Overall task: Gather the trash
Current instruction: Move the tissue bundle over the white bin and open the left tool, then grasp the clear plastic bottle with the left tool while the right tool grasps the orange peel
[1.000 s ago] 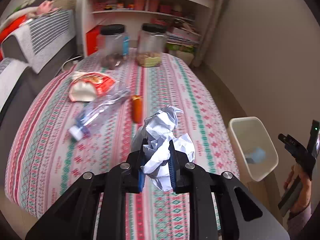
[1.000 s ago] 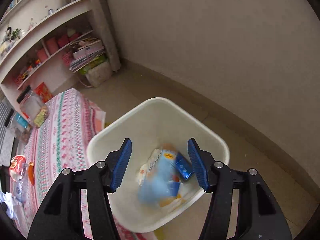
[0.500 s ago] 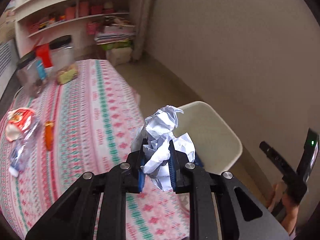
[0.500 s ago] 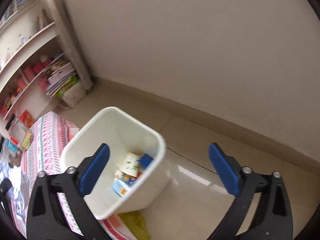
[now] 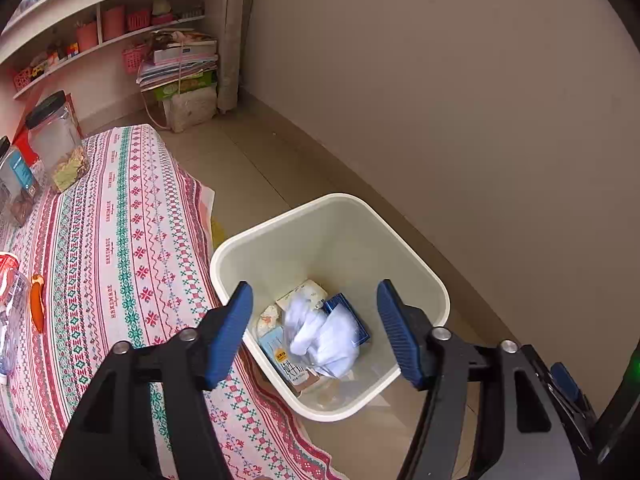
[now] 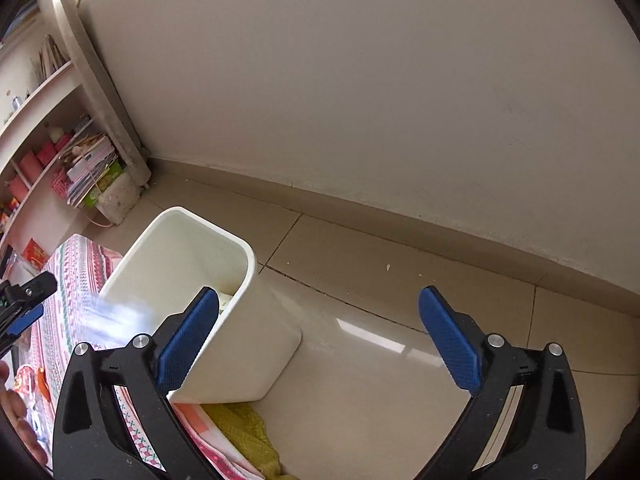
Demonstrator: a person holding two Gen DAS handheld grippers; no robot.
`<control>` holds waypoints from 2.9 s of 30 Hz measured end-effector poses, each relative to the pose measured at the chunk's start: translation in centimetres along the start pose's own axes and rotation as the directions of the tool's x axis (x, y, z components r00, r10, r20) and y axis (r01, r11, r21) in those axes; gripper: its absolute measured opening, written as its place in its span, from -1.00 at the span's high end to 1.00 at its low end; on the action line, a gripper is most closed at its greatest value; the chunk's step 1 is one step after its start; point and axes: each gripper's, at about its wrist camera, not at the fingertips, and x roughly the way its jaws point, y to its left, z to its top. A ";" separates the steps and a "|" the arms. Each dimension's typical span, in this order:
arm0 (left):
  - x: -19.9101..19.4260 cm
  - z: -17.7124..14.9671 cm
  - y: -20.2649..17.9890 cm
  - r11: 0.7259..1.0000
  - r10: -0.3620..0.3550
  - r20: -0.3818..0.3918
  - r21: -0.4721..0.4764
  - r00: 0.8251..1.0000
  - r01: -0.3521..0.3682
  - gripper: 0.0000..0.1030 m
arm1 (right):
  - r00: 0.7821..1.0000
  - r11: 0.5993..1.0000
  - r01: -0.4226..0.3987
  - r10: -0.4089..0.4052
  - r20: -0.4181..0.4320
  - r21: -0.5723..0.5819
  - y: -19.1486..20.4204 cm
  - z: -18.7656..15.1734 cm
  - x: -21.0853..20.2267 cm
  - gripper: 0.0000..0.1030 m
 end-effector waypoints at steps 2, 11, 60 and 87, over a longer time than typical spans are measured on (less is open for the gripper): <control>-0.3 -0.5 0.0 1.000 0.016 0.003 0.015 1.000 -0.016 -0.33 | 1.000 1.000 0.005 -0.005 0.009 -0.016 0.5 -0.1 -0.2 -0.86; -3.3 -3.6 2.3 0.987 0.155 0.057 0.024 0.986 -0.157 -0.56 | 0.999 0.994 -0.007 0.011 0.034 -0.108 4.7 -1.3 -1.2 -0.86; -1.1 -9.5 36.7 0.854 0.503 -0.258 0.006 0.824 -0.520 -0.11 | 0.960 0.724 -0.277 0.187 -0.207 -0.632 33.1 -13.0 -1.5 -0.87; -15.7 -23.8 44.4 0.686 0.484 -0.149 -0.547 0.862 -0.480 -0.09 | 0.886 0.538 -0.460 0.231 -0.401 -0.706 51.4 -21.3 2.2 0.42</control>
